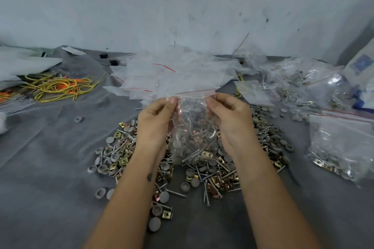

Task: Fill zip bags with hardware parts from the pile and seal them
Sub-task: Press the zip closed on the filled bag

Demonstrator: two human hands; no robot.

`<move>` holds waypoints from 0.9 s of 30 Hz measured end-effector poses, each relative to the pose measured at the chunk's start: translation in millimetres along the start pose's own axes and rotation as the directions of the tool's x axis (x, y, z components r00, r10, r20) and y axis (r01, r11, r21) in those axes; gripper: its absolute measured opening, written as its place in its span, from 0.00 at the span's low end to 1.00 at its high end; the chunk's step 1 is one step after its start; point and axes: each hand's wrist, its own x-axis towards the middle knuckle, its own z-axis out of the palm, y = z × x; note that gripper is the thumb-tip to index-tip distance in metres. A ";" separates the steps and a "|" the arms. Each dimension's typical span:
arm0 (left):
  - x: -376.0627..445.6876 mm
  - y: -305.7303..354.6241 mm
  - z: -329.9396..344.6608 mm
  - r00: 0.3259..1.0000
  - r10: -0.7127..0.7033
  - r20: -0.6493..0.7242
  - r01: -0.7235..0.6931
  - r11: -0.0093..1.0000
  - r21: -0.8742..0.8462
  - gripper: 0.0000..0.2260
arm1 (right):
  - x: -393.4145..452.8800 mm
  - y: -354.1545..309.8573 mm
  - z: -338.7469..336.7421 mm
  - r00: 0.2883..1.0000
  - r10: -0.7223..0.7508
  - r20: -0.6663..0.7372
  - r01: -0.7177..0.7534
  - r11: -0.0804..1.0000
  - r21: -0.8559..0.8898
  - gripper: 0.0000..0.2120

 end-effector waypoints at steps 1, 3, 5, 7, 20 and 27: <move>-0.9 0.1 0.0 0.999 0.031 0.009 -0.031 0.999 0.012 0.06 | -0.8 0.2 -0.5 1.000 -0.004 0.012 0.003 1.000 0.018 0.04; -1.9 -0.2 -0.4 0.997 0.076 0.005 -0.076 0.996 0.053 0.04 | -2.3 -0.1 -1.1 0.999 -0.025 0.021 0.024 0.999 0.048 0.04; -1.7 -0.6 -0.5 0.993 0.118 -0.019 -0.116 0.990 0.085 0.03 | -1.8 0.9 -2.4 0.998 -0.056 -0.008 0.057 0.997 0.044 0.03; -1.5 -1.8 0.5 0.988 0.150 -0.039 -0.145 0.984 0.099 0.06 | -1.8 3.0 -3.1 0.994 -0.097 -0.055 0.099 0.995 0.024 0.02; -7.9 0.8 6.8 1.000 0.003 -0.026 -0.009 0.974 -0.224 0.11 | -10.9 16.9 7.7 0.990 -0.117 -0.079 0.126 0.984 0.122 0.05; -4.3 2.2 -0.7 0.997 0.068 -0.042 -0.074 0.986 -0.149 0.04 | -13.2 13.4 -5.3 0.984 -0.178 0.007 0.178 0.982 -0.061 0.10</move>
